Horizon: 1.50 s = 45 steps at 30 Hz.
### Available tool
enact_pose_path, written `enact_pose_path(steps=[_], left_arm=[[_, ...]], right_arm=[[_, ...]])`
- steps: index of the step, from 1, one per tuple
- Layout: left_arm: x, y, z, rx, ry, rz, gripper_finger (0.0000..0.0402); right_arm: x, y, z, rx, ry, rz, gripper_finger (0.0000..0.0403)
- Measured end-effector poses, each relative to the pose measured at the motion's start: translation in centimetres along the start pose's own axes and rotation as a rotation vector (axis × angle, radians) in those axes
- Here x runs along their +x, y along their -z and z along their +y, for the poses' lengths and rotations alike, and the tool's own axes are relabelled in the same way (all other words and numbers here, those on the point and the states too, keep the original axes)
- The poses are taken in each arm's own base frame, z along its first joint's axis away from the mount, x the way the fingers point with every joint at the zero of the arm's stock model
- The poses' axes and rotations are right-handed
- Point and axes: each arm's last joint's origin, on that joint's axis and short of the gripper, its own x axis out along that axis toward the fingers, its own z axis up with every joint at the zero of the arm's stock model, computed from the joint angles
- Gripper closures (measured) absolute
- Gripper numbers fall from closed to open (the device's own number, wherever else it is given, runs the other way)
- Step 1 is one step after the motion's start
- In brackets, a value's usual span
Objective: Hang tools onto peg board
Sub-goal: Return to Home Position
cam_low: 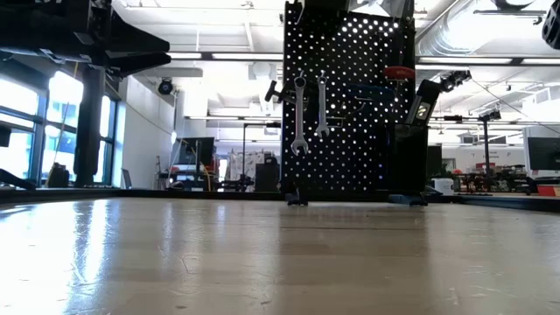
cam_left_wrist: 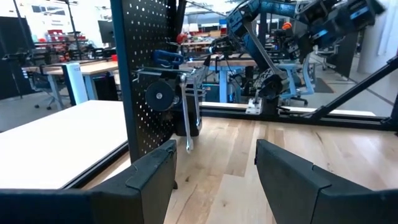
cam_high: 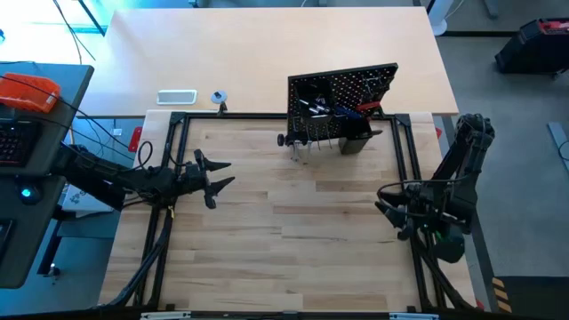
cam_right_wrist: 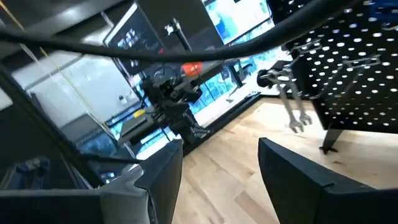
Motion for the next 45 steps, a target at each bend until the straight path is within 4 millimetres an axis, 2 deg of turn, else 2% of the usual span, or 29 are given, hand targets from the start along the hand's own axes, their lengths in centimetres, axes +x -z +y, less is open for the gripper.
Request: enact_pose_path(steps=[8,11,15,18,21,25,29,39,45], left_arm=[[0.0,0.0,-0.1,0.013,0.017,-0.002,0.0190],[0.0,0.0,-0.1,0.019,0.018,-0.002,0.0190],[0.0,0.0,-0.1,0.019,0.026,-0.003,0.0190],[0.0,0.0,-0.1,0.019,0.027,-0.003,0.0190],[0.0,0.0,-0.1,0.018,0.027,-0.003,0.0190],[0.0,0.0,-0.1,0.016,0.027,-0.003,0.0190],[0.0,0.0,-0.1,0.008,0.028,-0.003,0.0190],[0.0,0.0,0.0,0.007,0.016,-0.002,0.0190],[0.0,0.0,0.0,0.000,0.012,-0.001,0.0190]], right_arm=[[1.2,-1.7,5.6,-0.103,-0.093,0.131,0.0199],[2.0,-2.5,8.0,-0.204,-0.230,0.167,0.0199],[2.7,-4.0,10.9,-0.386,-0.500,0.135,0.0199],[2.6,-5.5,12.1,-0.543,-0.615,0.075,0.0199],[1.6,-6.4,12.4,-0.710,-0.692,0.031,0.0199],[0.6,-6.6,11.2,-0.857,-0.750,0.020,0.0199],[0.2,-5.8,8.6,-0.892,-0.786,0.019,0.0199],[0.1,-3.8,-0.5,-0.698,-0.936,-0.155,0.0199],[0.1,-2.1,-4.5,-0.667,-0.973,-0.218,0.0199]])
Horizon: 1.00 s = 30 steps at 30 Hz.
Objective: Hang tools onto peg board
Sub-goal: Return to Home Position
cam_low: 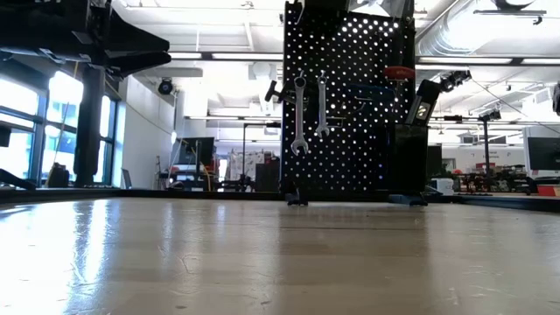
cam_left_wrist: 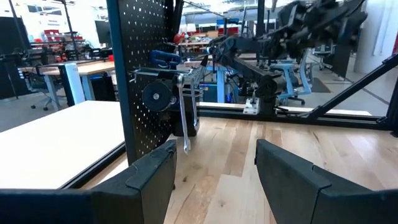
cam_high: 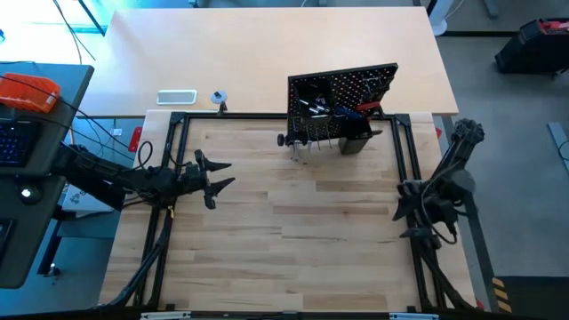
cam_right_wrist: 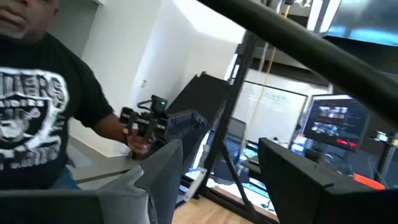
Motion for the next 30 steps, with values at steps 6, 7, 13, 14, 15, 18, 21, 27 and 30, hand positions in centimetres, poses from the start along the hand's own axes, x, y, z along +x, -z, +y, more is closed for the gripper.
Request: enact_pose_path(steps=[6,7,13,14,15,18,21,27,30], left_arm=[[0.0,0.0,0.0,-0.001,-0.014,0.002,0.0190],[0.0,0.0,0.1,0.002,-0.022,0.005,0.0190],[-0.3,-0.3,0.3,0.006,-0.034,-0.018,0.0190],[-0.4,-0.5,0.4,0.004,-0.035,-0.029,0.0190],[-0.6,-0.6,0.5,-0.002,-0.036,-0.040,0.0190],[-1.1,-1.0,0.8,-0.010,-0.038,-0.067,0.0190],[-1.7,-1.0,1.2,-0.012,-0.037,-0.059,0.0190],[-2.7,-0.6,1.9,-0.020,-0.032,-0.033,0.0190],[-3.1,-0.7,2.1,-0.004,-0.021,-0.043,0.0190]], right_arm=[[-2.0,3.0,-0.1,-0.011,0.048,-0.013,0.0199],[-2.3,3.4,-0.1,-0.011,0.058,-0.018,0.0199],[-3.5,4.9,-0.1,-0.013,0.095,0.009,0.0209],[-3.5,5.0,-0.1,-0.012,0.104,0.028,0.0213],[-3.5,5.1,-0.1,-0.016,0.117,0.043,0.0218],[-3.5,5.3,-0.1,-0.024,0.154,0.083,0.0229],[-3.5,5.4,-0.1,-0.028,0.164,0.096,0.0234],[-3.5,5.5,-0.2,-0.027,0.176,0.109,0.0235],[-3.6,5.6,-0.3,-0.026,0.221,0.134,0.0235]])
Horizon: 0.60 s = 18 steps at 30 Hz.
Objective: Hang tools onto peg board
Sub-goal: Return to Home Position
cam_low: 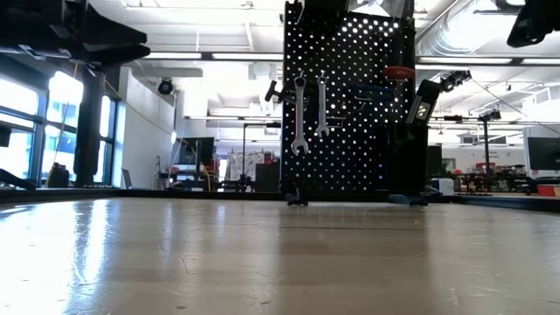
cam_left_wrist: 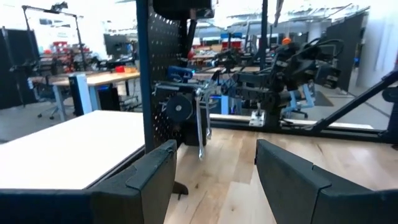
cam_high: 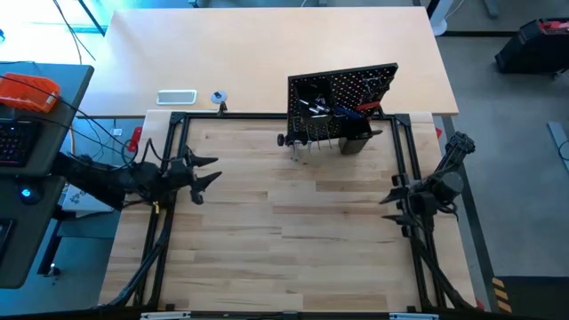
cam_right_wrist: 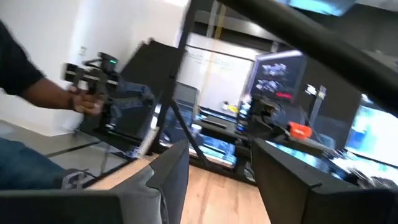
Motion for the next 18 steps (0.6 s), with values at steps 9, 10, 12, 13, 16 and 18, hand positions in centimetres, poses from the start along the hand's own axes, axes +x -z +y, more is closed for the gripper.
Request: enact_pose_path(steps=[9,10,12,13,16,18], left_arm=[[-0.8,2.4,0.1,0.072,0.088,-0.032,0.0190],[-0.9,2.7,0.1,0.076,0.093,-0.039,0.0190],[-0.9,3.2,0.0,0.082,0.105,-0.055,0.0190],[-0.9,3.4,-0.1,0.086,0.111,-0.051,0.0190],[-0.9,3.9,-0.2,0.096,0.144,-0.018,0.0190],[-0.9,4.0,-0.2,0.078,0.148,-0.011,0.0190]], right_arm=[[0.0,0.6,0.0,0.094,0.082,0.086,0.0236],[0.0,0.7,0.0,0.103,0.086,0.098,0.0236],[0.0,0.9,0.0,0.118,0.087,0.115,0.0236],[0.0,0.9,0.1,0.115,0.085,0.120,0.0236],[-0.1,1.2,0.2,0.089,0.069,0.143,0.0236],[-0.1,1.3,0.3,0.087,0.064,0.150,0.0236]])
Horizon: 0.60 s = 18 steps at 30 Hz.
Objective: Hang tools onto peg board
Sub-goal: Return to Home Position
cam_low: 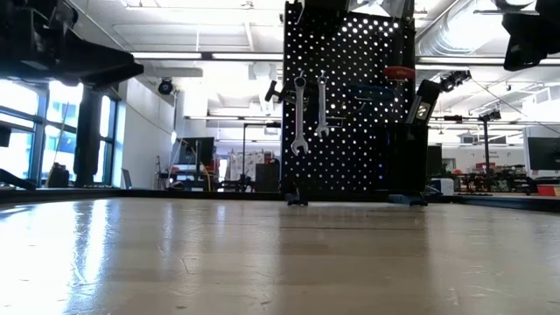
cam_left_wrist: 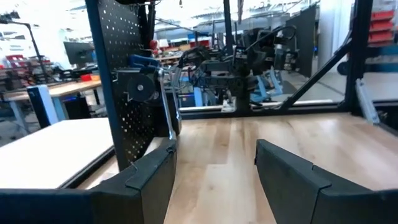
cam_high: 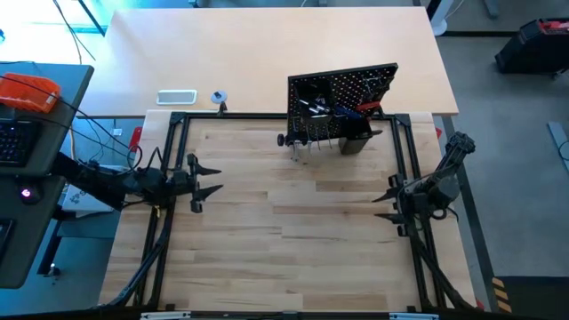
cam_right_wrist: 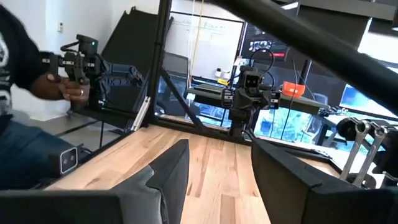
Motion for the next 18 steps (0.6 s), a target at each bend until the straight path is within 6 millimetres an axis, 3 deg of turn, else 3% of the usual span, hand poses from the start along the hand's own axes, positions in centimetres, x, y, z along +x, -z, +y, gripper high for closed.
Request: enact_pose_path(steps=[18], left_arm=[[-0.02,-0.14,-0.05,-0.055,0.028,-0.005,0.0190]], right_arm=[[-0.01,0.38,0.14,-0.031,-0.019,0.030,0.0236]])
